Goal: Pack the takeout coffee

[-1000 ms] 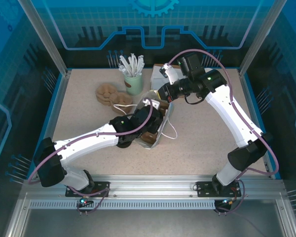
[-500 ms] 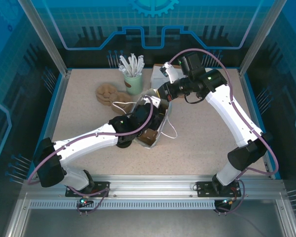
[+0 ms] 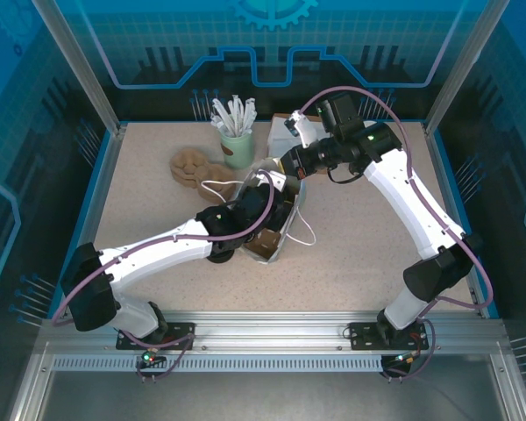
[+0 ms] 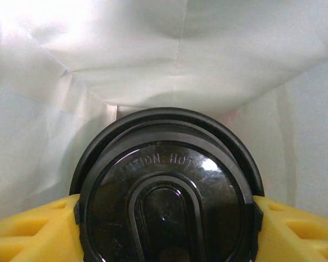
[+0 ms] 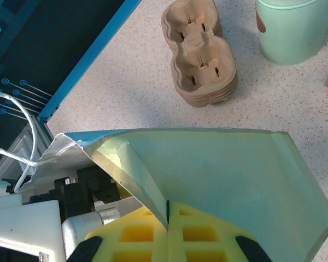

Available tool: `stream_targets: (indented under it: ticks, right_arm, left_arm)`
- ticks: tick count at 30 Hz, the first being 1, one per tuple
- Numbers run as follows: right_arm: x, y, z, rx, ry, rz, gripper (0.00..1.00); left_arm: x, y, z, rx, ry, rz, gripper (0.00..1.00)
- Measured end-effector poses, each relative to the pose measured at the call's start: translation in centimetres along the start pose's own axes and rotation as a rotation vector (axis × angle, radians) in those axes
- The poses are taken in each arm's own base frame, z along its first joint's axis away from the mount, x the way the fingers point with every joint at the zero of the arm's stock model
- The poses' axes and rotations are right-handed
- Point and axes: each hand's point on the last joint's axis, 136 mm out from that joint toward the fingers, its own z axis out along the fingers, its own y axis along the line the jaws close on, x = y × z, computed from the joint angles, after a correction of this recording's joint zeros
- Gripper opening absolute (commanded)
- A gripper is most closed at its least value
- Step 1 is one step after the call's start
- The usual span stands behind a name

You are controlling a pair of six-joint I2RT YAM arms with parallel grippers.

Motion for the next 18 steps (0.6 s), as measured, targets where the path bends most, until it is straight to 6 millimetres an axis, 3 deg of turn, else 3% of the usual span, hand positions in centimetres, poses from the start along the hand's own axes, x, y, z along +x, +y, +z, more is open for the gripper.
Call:
stream_targets:
  ticks: [18]
  right_arm:
    - [0.1,0.1,0.0,-0.007,0.003,0.008,0.0]
  left_arm:
    - [1.9,0.2,0.8,-0.009,0.028,-0.013,0.68]
